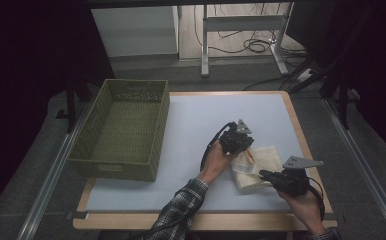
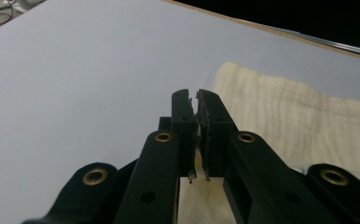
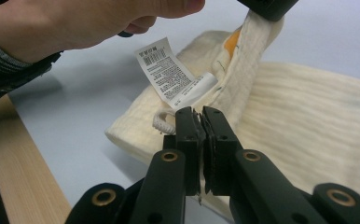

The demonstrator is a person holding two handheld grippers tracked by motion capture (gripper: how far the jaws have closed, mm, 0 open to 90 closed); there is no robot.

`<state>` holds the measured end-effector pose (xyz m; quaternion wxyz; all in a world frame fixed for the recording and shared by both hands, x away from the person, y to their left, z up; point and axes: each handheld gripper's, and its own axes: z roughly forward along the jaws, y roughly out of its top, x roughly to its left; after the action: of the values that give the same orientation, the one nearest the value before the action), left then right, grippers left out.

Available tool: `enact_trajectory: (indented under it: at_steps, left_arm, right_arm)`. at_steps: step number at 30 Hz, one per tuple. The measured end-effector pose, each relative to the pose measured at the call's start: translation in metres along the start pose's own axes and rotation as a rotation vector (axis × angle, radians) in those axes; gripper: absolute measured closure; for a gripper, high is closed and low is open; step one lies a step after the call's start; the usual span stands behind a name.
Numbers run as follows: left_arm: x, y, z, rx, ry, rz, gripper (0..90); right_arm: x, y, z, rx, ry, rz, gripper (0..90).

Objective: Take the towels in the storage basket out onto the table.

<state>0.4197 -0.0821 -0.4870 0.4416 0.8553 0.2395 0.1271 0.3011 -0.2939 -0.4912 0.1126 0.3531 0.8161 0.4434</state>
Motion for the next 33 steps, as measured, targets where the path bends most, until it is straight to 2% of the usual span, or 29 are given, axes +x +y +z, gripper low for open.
enact_trajectory:
  at_steps: [7,15,22,24,26,28,29,30,31,33]
  left_arm:
    - [-0.011,0.016,0.02,0.012,-0.015,0.034,85.7]
    - [-0.018,0.026,0.038,0.03,-0.021,0.056,85.7]
    - [-0.021,0.031,0.049,0.046,-0.027,0.055,84.2]
    - [-0.021,0.031,0.053,0.049,-0.039,0.041,78.2]
    - [-0.02,0.033,0.055,0.041,-0.046,0.009,69.2]
    - [-0.019,0.034,0.055,0.033,-0.05,0.0,60.0]
    - [-0.02,0.034,0.054,0.019,-0.043,-0.014,60.0]
    - [-0.019,0.034,0.052,0.002,-0.032,-0.019,55.5]
    - [-0.017,0.033,0.05,0.007,-0.031,-0.018,49.7]
    - [-0.015,0.032,0.046,-0.006,-0.017,-0.026,46.1]
  right_arm:
    - [-0.013,-0.007,-0.014,-0.002,-0.035,0.025,85.8]
    - [-0.024,-0.015,-0.024,-0.008,-0.063,0.054,85.8]
    - [-0.03,-0.019,-0.027,-0.004,-0.081,0.069,85.8]
    - [-0.033,-0.022,-0.026,0.001,-0.089,0.073,85.6]
    - [-0.037,-0.025,-0.025,0.006,-0.096,0.081,84.5]
    - [-0.038,-0.027,-0.025,0.006,-0.101,0.085,83.7]
    - [-0.039,-0.028,-0.026,0.005,-0.11,0.088,82.2]
    - [-0.041,-0.029,-0.027,0.007,-0.127,0.085,78.9]
    - [-0.043,-0.03,-0.031,0.008,-0.15,0.079,75.5]
    - [-0.046,-0.031,-0.037,0.006,-0.176,0.081,73.8]
